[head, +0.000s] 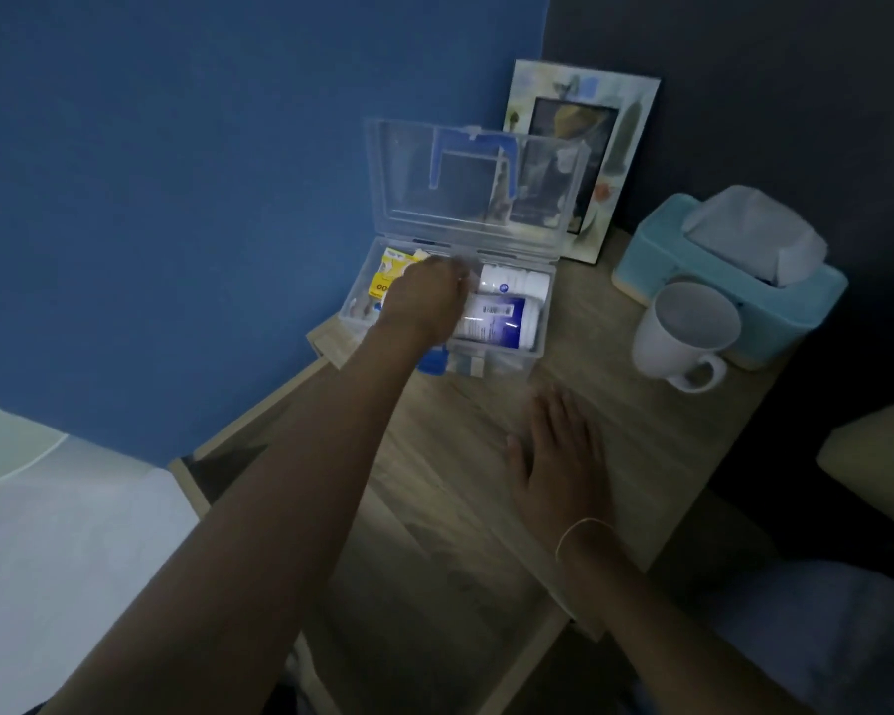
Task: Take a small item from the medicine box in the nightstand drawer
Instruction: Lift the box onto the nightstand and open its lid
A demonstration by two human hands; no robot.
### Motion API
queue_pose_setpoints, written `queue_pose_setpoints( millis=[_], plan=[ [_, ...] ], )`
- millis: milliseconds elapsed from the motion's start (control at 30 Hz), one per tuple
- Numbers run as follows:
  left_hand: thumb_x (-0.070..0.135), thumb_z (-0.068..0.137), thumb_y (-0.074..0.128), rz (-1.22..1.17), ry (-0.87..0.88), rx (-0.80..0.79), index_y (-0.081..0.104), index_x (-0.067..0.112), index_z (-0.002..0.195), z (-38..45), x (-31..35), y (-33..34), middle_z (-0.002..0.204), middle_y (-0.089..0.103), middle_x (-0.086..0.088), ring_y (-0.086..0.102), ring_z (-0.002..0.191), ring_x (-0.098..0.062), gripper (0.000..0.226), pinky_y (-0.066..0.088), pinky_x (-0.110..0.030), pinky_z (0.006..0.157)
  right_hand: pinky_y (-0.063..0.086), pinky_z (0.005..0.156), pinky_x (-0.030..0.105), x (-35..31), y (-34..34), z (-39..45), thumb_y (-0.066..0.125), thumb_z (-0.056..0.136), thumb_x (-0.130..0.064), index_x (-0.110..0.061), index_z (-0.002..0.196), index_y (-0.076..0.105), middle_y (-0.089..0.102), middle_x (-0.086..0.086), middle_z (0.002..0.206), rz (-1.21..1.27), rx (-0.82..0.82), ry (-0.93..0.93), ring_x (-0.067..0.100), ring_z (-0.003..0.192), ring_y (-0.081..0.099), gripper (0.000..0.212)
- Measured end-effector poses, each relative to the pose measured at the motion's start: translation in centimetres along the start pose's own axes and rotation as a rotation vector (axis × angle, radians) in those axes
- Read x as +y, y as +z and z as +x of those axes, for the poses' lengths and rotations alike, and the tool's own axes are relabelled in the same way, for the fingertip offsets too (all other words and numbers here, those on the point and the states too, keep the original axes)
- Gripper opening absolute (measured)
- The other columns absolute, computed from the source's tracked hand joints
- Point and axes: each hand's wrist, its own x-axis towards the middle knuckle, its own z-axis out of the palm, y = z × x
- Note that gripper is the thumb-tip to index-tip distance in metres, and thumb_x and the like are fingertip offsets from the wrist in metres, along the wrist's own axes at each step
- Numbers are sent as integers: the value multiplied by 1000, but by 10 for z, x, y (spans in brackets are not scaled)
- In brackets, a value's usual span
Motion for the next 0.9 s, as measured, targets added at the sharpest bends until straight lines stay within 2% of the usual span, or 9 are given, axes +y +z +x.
queue_pose_setpoints(
  millis=[100,267,367,500,667,800,900],
  plan=[
    [19,94,42,-25,-96,-78,62,4,116,24,5,2,125,61,-22,55,117,-37,33,43,-39,96,20,118,46,-1,0,1,26,97,-46,-12,148,29,29,11,157,16,15,11,24,146,21,61],
    [26,82,62,-8,-258,-47,61,-2,112,47,7,9,121,63,-23,57,116,-37,41,47,-38,93,16,119,44,-1,1,0,28,97,-45,-13,150,25,27,11,158,11,-13,19,25,147,20,61],
    [31,76,72,5,-292,-75,59,-2,115,51,7,14,124,62,-21,57,116,-35,52,47,-37,92,17,119,45,-1,0,-1,27,97,-45,-13,149,26,28,11,158,16,-16,20,25,146,21,61],
    [34,78,70,5,-278,-74,61,-5,111,54,3,18,120,63,-23,58,114,-36,52,46,-34,87,16,118,46,0,1,-1,27,98,-45,-13,149,25,25,10,158,16,-25,20,25,147,19,61],
    [25,81,62,-147,-312,203,53,-4,113,39,8,13,118,62,-24,57,112,-37,44,46,-35,88,20,117,45,-1,1,-2,33,97,-43,-11,147,32,32,11,155,40,18,18,26,145,25,59],
    [22,80,53,-246,-165,416,55,0,109,4,16,-8,102,64,-24,60,95,-35,36,39,-30,73,21,117,46,0,1,-2,34,95,-43,-11,146,33,33,11,155,49,37,19,25,145,25,60],
    [25,78,57,-313,-94,476,58,5,106,-45,22,-13,101,63,-21,60,89,-33,34,38,-30,74,22,117,48,-1,-1,-2,32,95,-44,-11,145,34,34,11,155,68,20,24,25,145,25,60]
  ],
)
